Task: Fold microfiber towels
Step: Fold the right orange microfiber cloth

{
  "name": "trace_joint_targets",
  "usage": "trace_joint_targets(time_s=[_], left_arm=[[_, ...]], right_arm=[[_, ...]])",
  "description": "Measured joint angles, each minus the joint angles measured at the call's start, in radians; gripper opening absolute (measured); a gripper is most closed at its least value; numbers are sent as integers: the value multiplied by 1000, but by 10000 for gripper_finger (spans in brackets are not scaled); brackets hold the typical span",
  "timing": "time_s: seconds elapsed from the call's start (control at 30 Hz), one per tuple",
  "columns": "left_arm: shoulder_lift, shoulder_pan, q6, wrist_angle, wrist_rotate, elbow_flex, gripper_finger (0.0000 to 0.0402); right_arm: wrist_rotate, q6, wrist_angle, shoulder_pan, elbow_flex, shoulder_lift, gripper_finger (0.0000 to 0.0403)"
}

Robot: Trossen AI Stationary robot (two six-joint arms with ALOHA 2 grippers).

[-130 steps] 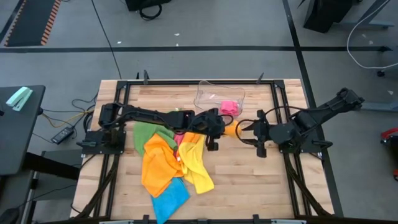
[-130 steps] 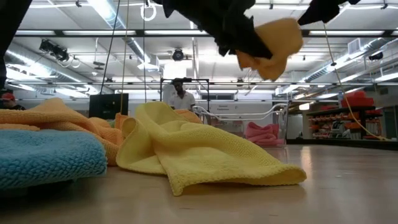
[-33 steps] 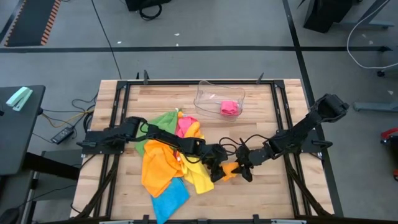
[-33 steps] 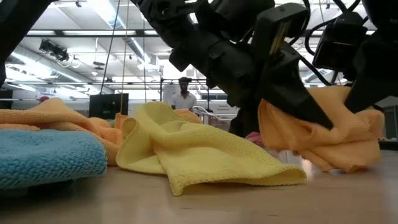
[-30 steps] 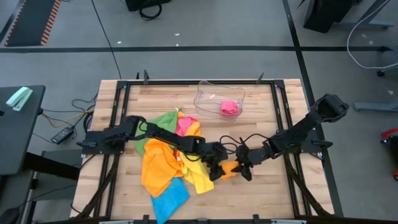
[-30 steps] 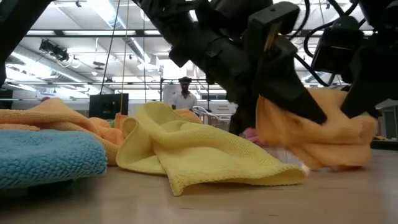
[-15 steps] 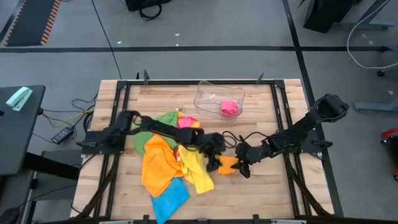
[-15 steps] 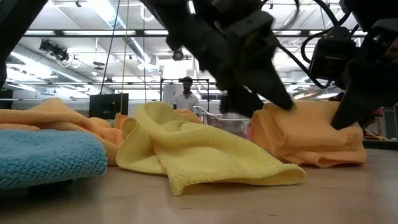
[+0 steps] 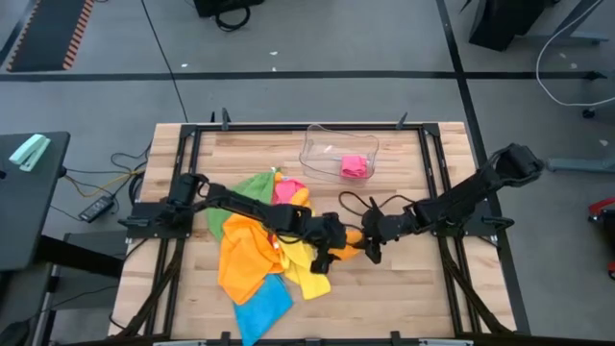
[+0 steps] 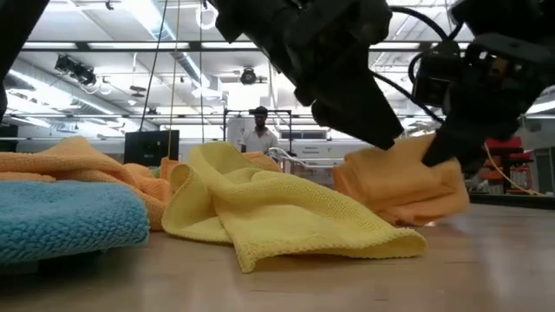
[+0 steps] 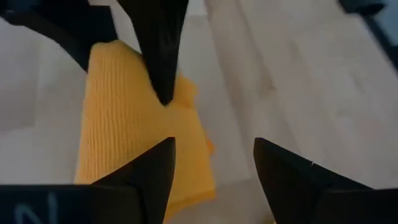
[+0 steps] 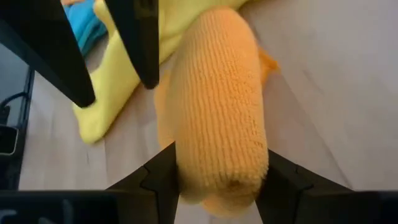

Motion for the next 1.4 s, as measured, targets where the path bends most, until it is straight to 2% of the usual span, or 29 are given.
trace_joint_targets(time_s=[0.1, 0.17, 0.3, 0.4, 0.77, 0.93, 1.1, 1.4], left_arm=[[0, -5, 6, 8, -131, -5, 212], [0, -1, 8, 3, -166, -7, 204], [18, 18, 20, 24, -171, -6, 189], [42, 41, 16, 58, -174, -6, 181], [85, 81, 26, 153, -177, -8, 165], [85, 61, 132, 188, -138, -6, 167], [90, 16, 153, 217, -249, -5, 187], [110, -23, 50, 269, -405, -6, 269]], right_arm=[[-26, -11, -4, -23, 0, -36, 177], [-41, -15, -20, -37, 0, -68, 177], [-53, -19, -79, -50, 0, -149, 177], [-13, -37, -162, -50, 0, -195, 177], [5, 10, -327, -70, -1, -241, 177], [-21, 9, -359, -88, -1, -298, 177], [-17, 13, -387, -102, 0, -324, 177], [9, 64, -357, -108, 0, -257, 177]])
